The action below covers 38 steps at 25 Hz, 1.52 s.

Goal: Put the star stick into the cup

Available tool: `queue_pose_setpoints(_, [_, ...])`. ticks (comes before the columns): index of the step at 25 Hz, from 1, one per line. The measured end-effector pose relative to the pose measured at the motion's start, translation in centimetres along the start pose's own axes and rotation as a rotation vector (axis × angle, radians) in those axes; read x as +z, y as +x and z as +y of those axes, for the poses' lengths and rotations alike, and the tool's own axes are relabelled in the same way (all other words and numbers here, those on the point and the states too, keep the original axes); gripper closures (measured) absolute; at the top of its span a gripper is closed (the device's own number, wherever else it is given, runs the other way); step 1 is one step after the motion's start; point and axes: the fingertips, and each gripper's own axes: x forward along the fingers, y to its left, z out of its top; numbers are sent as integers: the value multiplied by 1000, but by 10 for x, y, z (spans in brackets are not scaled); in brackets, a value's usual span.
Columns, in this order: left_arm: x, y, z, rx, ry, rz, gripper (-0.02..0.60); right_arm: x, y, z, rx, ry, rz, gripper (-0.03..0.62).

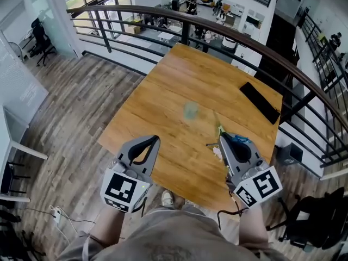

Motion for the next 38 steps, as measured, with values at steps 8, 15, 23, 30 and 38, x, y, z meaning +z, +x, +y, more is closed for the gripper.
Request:
queue_pose_setpoints(8, [9, 29, 10, 31, 13, -7, 565, 17, 33, -32, 42, -51, -33, 557])
queue_pose_setpoints(15, [30, 71, 36, 55, 57, -37, 565, 34, 89, -63, 71, -140, -59, 557])
queue_pose_setpoints(23, [0, 123, 69, 64, 31, 36, 565, -6, 159, -99, 82, -109, 13, 556])
queue_pose_setpoints(30, [-64, 161, 82, 37, -58, 150, 565, -85, 206, -117, 71, -28, 141, 557])
queue_pose_setpoints(38, [-120, 176, 90, 39, -160, 220, 565, -174, 232, -137, 26, 74, 254, 556])
